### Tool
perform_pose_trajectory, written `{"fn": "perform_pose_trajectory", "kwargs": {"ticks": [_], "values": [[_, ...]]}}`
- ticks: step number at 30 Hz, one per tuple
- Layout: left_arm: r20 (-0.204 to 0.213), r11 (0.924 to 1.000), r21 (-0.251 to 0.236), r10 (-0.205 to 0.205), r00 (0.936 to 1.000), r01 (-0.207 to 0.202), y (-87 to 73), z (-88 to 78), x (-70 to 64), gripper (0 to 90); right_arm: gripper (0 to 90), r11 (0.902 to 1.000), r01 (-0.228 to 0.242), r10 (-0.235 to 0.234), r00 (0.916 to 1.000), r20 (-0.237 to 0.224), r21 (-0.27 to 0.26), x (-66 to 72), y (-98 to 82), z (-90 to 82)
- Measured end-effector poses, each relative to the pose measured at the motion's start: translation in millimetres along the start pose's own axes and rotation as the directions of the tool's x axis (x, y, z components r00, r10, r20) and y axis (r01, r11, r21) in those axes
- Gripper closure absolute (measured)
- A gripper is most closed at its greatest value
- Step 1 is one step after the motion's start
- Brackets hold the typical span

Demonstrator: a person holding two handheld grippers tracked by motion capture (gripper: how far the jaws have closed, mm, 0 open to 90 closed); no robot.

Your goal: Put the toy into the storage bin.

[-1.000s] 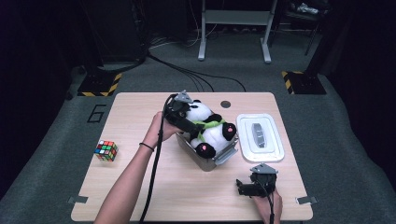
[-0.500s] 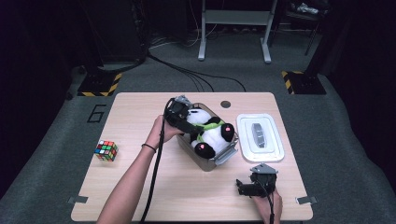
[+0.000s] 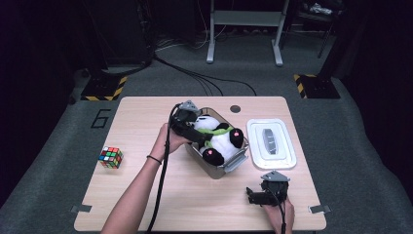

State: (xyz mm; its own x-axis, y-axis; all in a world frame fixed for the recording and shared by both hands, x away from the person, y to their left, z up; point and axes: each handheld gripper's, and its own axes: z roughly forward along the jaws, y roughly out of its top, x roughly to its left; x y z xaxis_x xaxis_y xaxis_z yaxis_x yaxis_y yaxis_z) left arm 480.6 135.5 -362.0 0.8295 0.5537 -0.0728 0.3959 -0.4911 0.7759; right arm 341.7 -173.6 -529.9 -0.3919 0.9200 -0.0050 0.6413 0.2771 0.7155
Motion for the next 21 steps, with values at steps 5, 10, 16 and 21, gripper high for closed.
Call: {"fn": "perform_pose_trajectory", "kwargs": {"ticks": [5,10,16,21], "values": [[0.004,0.9982,0.056,0.02,0.9998,-0.021,-2.0,12.7,-9.4,1.1,0.0,1.0,0.0,0.0,1.0,0.0,0.0,0.0,0.0,0.0],[-0.078,0.9909,0.125,0.059,0.9952,-0.049,-6.0,30.6,-18.1,1.5,0.0,1.0,0.0,0.0,1.0,0.0,0.0,0.0,0.0,0.0],[-0.095,0.986,0.166,0.036,0.9948,-0.02,-11.9,41.5,-14.3,1.8,0.0,1.0,-0.001,0.001,1.0,0.0,0.0,0.2,-0.1,-0.1],[-0.08,0.987,0.161,0.017,0.9967,-0.004,-13.1,43.6,-9.6,1.5,0.0,1.0,-0.001,0.001,1.0,-0.001,0.0,0.2,0.0,0.0]]}}
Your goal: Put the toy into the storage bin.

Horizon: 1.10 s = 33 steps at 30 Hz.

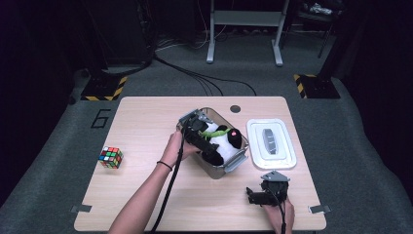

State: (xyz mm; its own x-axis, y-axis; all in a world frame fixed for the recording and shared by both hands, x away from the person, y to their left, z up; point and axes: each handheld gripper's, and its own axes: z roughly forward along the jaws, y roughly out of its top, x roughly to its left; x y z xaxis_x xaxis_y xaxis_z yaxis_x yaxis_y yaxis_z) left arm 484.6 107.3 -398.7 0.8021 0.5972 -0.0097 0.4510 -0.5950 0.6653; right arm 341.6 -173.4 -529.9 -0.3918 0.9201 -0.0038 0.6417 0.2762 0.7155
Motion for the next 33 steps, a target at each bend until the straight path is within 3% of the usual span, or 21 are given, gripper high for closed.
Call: {"fn": "perform_pose_trajectory", "kwargs": {"ticks": [7,13,17,25,29,33], "values": [[0.057,0.9957,-0.082,-0.037,0.9977,0.042,-6.9,-30.6,2.3,1.9,0.0,1.0,0.002,-0.002,1.0,0.002,0.0,-0.1,0.0,0.1],[0.062,0.9955,-0.092,-0.015,0.9979,0.021,-12.9,-46.1,-6.5,1.9,0.0,1.0,0.0,0.0,1.0,0.001,0.0,0.0,0.1,0.1],[0.062,0.9976,-0.069,0.0,0.9981,0.004,-15.4,-40.5,-12.5,1.9,0.0,1.0,0.0,0.0,1.0,0.001,0.0,0.0,0.1,0.1],[0.019,0.9997,-0.024,0.01,0.9998,-0.01,-15.9,-23.7,-19.9,1.7,0.0,1.0,0.0,0.0,1.0,0.001,0.0,0.0,0.0,0.1],[-0.02,0.9981,0.046,0.041,0.999,-0.04,-16.0,-7.7,-27.6,1.7,0.0,1.0,-0.002,0.002,1.0,0.0,0.002,0.2,0.0,0.0],[-0.004,0.9981,0.048,0.04,0.9992,-0.04,-12.2,-6.6,-27.4,1.1,0.0,1.0,-0.001,0.001,1.0,0.0,0.002,0.1,0.1,0.1]]}}
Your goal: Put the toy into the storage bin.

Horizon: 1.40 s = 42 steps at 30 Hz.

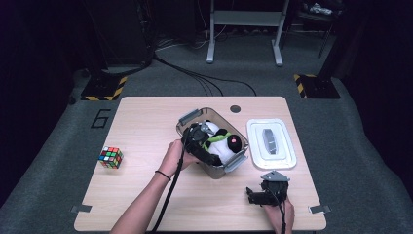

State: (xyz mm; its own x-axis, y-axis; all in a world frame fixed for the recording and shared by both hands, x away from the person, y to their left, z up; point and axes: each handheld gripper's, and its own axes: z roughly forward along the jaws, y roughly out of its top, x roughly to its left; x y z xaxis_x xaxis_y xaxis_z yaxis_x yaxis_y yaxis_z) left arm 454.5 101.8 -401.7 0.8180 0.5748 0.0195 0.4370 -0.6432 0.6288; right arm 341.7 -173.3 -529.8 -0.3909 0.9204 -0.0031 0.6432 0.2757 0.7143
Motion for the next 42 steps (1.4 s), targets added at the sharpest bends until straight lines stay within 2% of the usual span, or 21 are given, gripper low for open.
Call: {"fn": "perform_pose_trajectory", "kwargs": {"ticks": [2,4,6,11,16,22,29,34,38,42], "values": [[0.01,0.9999,-0.015,-0.006,0.9999,0.006,2.0,-3.6,1.7,1.6,0.0,1.0,0.002,-0.002,1.0,0.001,0.0,-0.1,0.0,0.0],[0.053,0.9987,-0.042,-0.029,0.9982,0.031,5.1,-7.5,5.0,1.7,0.0,1.0,0.001,-0.001,1.0,0.001,0.0,-0.1,0.0,0.0],[0.051,0.9973,-0.054,-0.047,0.9976,0.05,8.0,-8.9,7.3,1.7,0.0,1.0,0.0,0.0,1.0,0.0,0.0,0.0,0.0,0.0],[0.076,0.989,-0.088,-0.112,0.9907,0.119,19.3,-8.1,14.0,1.7,0.0,1.0,0.001,-0.001,1.0,0.001,0.0,-0.1,0.0,0.0],[0.078,0.9863,-0.093,-0.13,0.9885,0.137,34.2,-1.7,14.4,2.0,0.0,1.0,0.0,0.0,1.0,0.0,0.0,0.0,0.0,0.0],[0.095,0.9883,-0.08,-0.122,0.9879,0.13,50.6,9.1,13.9,6.0,0.0,1.0,-0.008,0.008,1.0,-0.001,-0.001,0.5,0.1,-0.1],[0.11,0.9919,-0.076,-0.093,0.9896,0.102,54.7,18.0,10.1,26.1,0.0,1.0,-0.008,0.008,1.0,-0.001,-0.001,0.4,0.1,-0.1],[0.083,0.9973,-0.03,-0.065,0.9945,0.067,56.4,23.9,6.8,32.2,0.0,1.0,-0.008,0.008,1.0,-0.004,0.001,0.4,0.1,-0.3],[0.076,0.9977,0.024,-0.065,0.995,0.064,57.1,35.1,3.4,32.7,0.0,1.0,-0.004,0.004,1.0,-0.003,0.0,0.1,0.0,-0.2],[0.038,0.9966,0.068,-0.049,0.9981,0.046,60.3,42.3,-0.7,32.8,0.0,1.0,-0.007,0.007,1.0,-0.004,0.001,0.3,0.1,-0.3]]}}
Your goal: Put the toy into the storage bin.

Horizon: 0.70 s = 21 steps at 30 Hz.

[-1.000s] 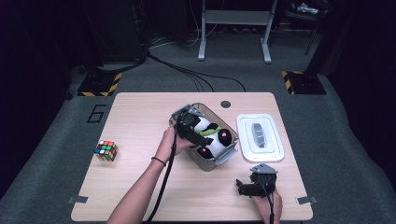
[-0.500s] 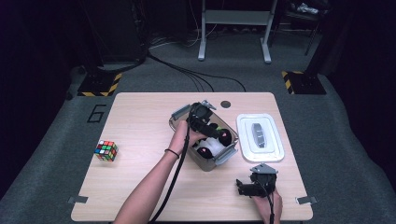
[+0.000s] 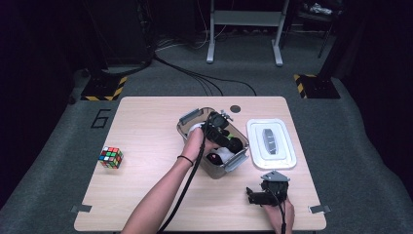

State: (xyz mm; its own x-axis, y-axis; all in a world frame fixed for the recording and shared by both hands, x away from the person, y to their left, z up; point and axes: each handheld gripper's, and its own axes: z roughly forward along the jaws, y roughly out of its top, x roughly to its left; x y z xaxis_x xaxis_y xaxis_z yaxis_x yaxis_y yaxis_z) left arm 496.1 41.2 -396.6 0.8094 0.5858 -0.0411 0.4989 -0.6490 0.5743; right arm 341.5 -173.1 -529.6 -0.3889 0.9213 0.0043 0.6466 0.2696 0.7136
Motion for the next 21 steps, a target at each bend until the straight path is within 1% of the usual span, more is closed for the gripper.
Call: {"fn": "perform_pose_trajectory", "kwargs": {"ticks": [1,4,8,10,11,12,14,15,16,17,18,19,21], "values": [[-0.002,0.9999,0.012,0.002,1.0,-0.002,0.5,2.1,-0.5,32.7,0.0,1.0,-0.001,0.001,1.0,0.0,0.0,0.0,0.0,0.0],[0.005,1.0,0.003,0.0,1.0,0.0,0.0,1.4,1.3,32.6,0.0,1.0,0.0,0.0,1.0,0.0,0.0,0.0,0.0,0.0],[-0.001,0.9996,-0.027,-0.004,1.0,0.004,-2.6,-7.9,1.2,29.4,0.0,1.0,0.0,0.0,1.0,0.0,0.0,0.0,0.0,0.0],[-0.006,0.9989,-0.046,-0.009,0.9999,0.009,-4.1,-13.7,1.8,25.6,0.0,1.0,0.004,-0.004,1.0,0.0,-0.001,-0.2,-0.1,0.1],[-0.012,0.9979,-0.063,-0.019,0.9998,0.018,-5.5,-17.2,2.4,23.5,0.0,1.0,0.003,-0.003,1.0,0.0,-0.001,-0.1,-0.1,0.0],[-0.013,0.9974,-0.069,-0.022,0.9997,0.021,-6.6,-20.7,3.7,20.0,0.0,1.0,0.003,-0.003,1.0,0.002,-0.002,0.0,-0.1,0.1],[-0.017,0.9951,-0.094,-0.033,0.9993,0.031,-10.0,-27.2,6.5,15.1,0.0,1.0,0.002,-0.002,1.0,0.002,-0.003,0.0,-0.1,0.2],[-0.012,0.9946,-0.098,-0.035,0.9993,0.033,-11.4,-30.0,8.1,14.4,0.0,1.0,0.003,-0.003,1.0,0.002,-0.003,0.0,-0.1,0.2],[-0.006,0.9924,-0.115,-0.045,0.999,0.044,-14.4,-34.0,10.7,13.6,0.0,1.0,0.002,-0.002,1.0,0.002,-0.003,0.0,-0.1,0.2],[-0.009,0.9897,-0.133,-0.055,0.9985,0.053,-17.3,-36.8,12.2,12.3,0.0,1.0,0.002,-0.002,1.0,0.002,-0.003,0.0,-0.1,0.2],[-0.01,0.9882,-0.141,-0.061,0.9981,0.059,-20.1,-39.9,14.0,10.6,0.0,1.0,0.002,-0.002,1.0,0.002,-0.003,0.0,-0.1,0.2],[0.002,0.9865,-0.149,-0.068,0.9977,0.068,-23.3,-43.1,15.8,9.4,0.0,1.0,0.003,-0.003,1.0,0.002,-0.003,0.0,-0.1,0.2],[0.007,0.9831,-0.164,-0.081,0.9967,0.081,-29.7,-48.9,19.0,7.9,0.0,1.0,0.002,-0.002,1.0,0.002,-0.003,0.0,-0.1,0.2]]}}
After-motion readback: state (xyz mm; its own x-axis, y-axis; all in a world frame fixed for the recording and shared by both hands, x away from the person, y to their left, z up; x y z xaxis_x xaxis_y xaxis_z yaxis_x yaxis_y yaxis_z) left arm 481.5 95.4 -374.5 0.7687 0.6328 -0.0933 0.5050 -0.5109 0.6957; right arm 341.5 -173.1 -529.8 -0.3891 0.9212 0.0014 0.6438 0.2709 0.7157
